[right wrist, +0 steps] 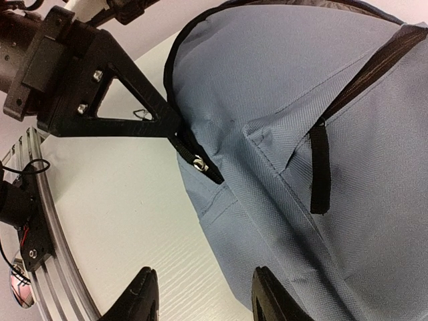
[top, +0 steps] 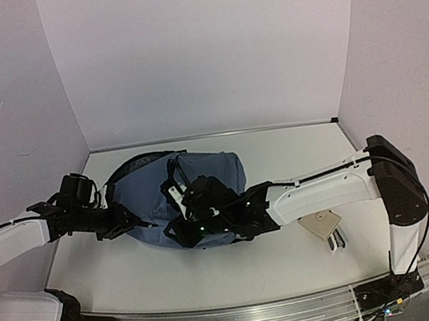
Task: Pack the student bag
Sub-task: Zip the student bag at the center of the board.
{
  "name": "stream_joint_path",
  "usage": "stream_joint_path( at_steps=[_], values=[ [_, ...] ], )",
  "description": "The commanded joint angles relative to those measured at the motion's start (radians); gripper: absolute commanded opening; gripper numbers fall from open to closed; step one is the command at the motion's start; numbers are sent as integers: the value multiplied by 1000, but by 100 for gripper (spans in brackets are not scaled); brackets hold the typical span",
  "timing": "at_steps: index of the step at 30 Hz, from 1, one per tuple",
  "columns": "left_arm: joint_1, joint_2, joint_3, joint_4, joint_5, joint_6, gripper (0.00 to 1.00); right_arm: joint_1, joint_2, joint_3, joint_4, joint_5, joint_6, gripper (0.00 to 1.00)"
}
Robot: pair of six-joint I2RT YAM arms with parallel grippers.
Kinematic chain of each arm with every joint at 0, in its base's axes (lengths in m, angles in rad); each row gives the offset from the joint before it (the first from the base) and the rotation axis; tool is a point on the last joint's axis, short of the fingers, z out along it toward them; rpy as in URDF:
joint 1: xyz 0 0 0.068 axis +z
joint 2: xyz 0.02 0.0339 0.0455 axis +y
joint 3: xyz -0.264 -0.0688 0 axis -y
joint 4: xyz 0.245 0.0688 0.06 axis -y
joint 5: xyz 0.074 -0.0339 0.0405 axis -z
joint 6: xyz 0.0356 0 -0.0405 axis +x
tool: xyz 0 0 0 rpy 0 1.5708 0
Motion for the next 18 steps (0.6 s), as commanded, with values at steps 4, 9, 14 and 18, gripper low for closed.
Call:
stream_joint_path(
  at_steps=[4,9,14,18],
  values=[
    [-4,-4,10,43,14,-9,26,3,14,26,15,1,6,45],
    [-3,-9,17,26,15,-17,15,3,8,20,14,9,2,45],
    [-4,-66,7,-10,10,-35,5,12,19,38,12,50,-53,47],
    [-3,-112,0,-29,11,-49,1,20,57,79,-4,99,-120,52]
  ],
)
